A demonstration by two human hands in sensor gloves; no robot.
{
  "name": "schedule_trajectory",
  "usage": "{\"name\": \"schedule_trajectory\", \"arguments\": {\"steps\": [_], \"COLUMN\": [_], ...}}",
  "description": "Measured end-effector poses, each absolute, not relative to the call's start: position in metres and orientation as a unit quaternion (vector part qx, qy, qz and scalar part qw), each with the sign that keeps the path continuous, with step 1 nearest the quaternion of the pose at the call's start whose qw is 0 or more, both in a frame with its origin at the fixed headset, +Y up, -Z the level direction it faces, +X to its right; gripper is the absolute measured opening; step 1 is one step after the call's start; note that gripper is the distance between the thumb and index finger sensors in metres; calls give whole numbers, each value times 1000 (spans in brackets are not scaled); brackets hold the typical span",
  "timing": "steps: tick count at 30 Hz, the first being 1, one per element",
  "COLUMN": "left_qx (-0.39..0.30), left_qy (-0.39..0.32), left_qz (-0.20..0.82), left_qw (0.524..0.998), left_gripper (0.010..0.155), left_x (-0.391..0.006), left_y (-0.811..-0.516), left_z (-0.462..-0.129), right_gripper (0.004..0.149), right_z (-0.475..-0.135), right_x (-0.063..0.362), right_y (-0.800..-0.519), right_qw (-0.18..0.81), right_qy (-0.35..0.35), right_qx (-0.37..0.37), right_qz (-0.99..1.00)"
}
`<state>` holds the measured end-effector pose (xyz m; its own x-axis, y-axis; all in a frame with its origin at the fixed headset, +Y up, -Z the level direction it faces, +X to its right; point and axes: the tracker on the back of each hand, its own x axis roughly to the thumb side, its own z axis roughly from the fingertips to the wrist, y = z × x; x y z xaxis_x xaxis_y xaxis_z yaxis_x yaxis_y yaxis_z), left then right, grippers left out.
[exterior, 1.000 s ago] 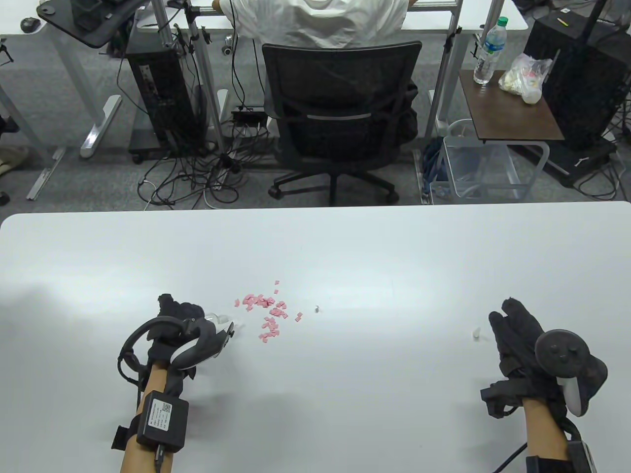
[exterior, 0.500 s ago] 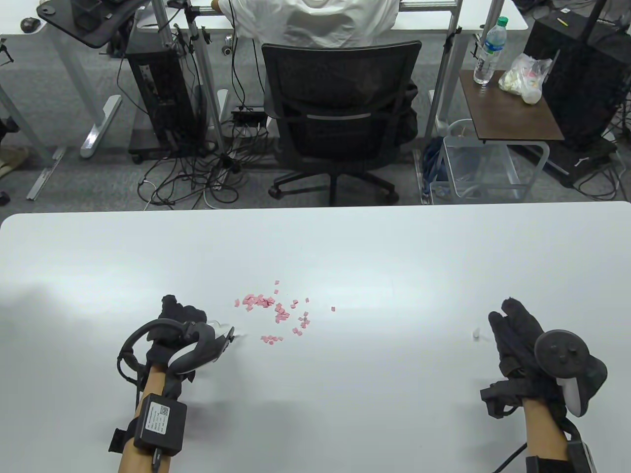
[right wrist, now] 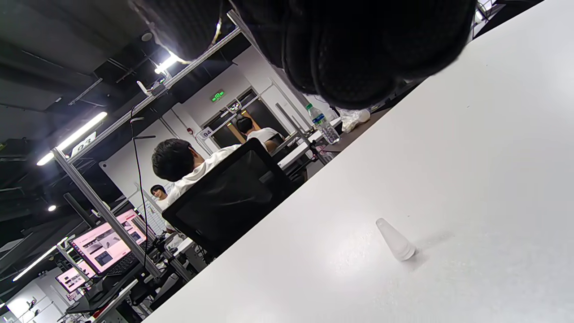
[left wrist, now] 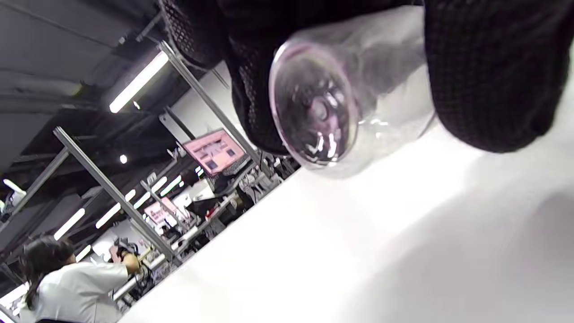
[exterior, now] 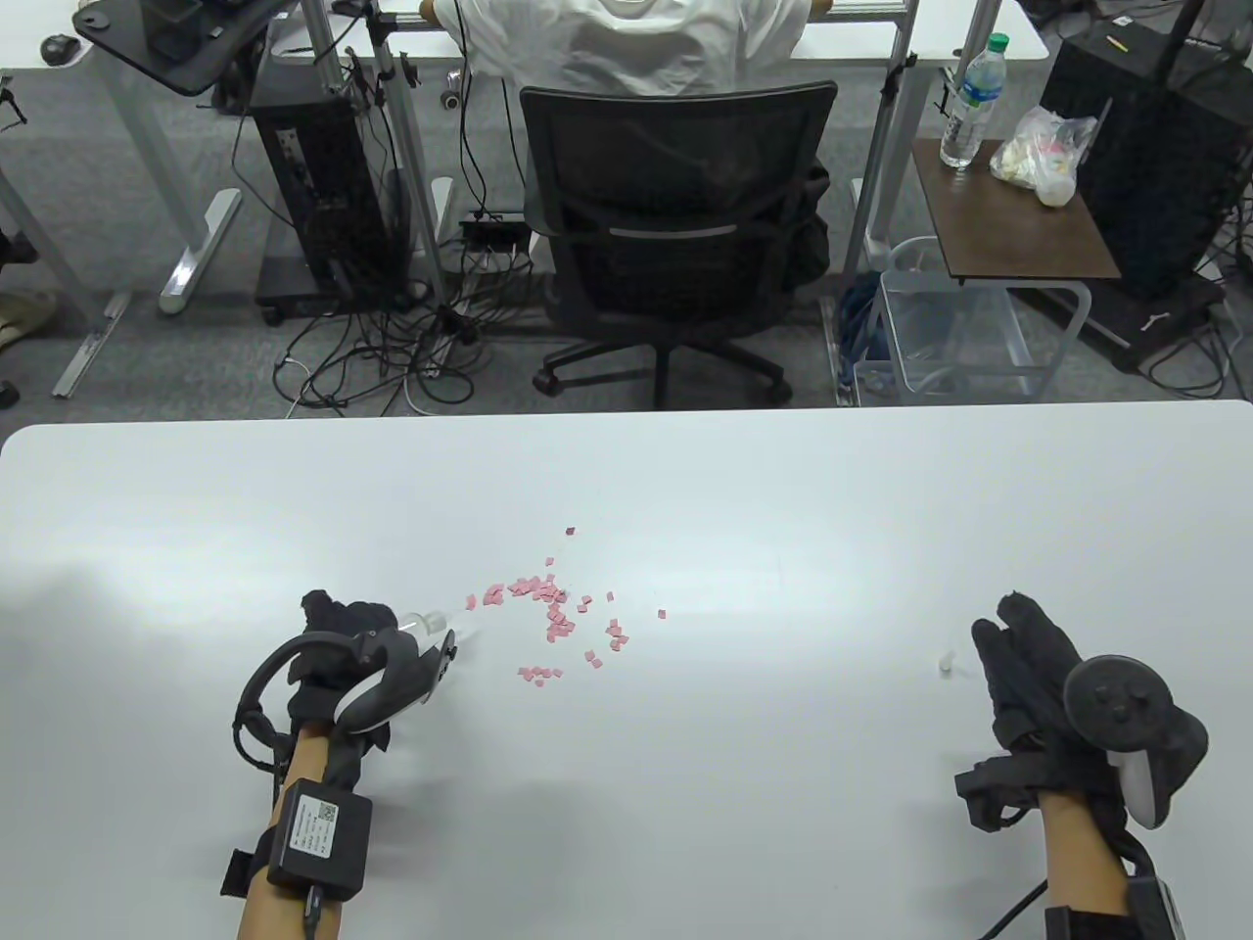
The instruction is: Squeeze empty conical bottle to blow paper scraps with air puff
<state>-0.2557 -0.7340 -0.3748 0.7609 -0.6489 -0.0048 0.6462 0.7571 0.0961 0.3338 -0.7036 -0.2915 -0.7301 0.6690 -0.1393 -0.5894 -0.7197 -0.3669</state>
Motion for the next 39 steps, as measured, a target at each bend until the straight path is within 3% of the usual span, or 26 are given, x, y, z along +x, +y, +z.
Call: {"name": "schedule_trajectory", "arguments": {"steps": [4, 8, 12, 16, 22, 26, 29, 32, 36, 39], "left_qx": [25, -2, 35, -11, 31, 55, 1, 21, 38, 15], "left_qy": [-25, 11, -4, 25, -8, -47, -43, -49, -60, -49], "left_qz": [-352, -335, -353, -318, -360, -320, -318, -314, -328, -319], "left_qw": [935, 942, 935, 948, 932, 945, 947, 948, 942, 947], "left_gripper": [62, 74, 62, 72, 74, 61, 67, 74, 63, 67], "left_x": [-253, -253, -249, -252, -249, -244, -241, -240, -236, -237], "left_y": [-737, -740, -739, -735, -739, -738, -740, -742, -742, -742], "left_z": [-376, -378, -377, -379, -376, -374, -376, -376, -374, -376], "right_gripper": [61, 61, 62, 61, 61, 62, 61, 62, 62, 61], "right_z": [-292, -291, -292, -291, -291, -291, -291, -291, -291, -291], "right_x": [333, 334, 334, 335, 335, 335, 335, 335, 335, 336], "right_y": [-704, -703, -704, -703, -703, -703, -703, -703, -703, -703], "right_qw": [340, 340, 340, 343, 345, 345, 344, 345, 345, 347], "right_qy": [-149, -150, -149, -150, -149, -149, -150, -148, -147, -147], "right_qx": [-132, -131, -130, -132, -132, -132, -132, -132, -134, -135], "right_qz": [919, 919, 920, 918, 917, 917, 917, 917, 917, 916]}}
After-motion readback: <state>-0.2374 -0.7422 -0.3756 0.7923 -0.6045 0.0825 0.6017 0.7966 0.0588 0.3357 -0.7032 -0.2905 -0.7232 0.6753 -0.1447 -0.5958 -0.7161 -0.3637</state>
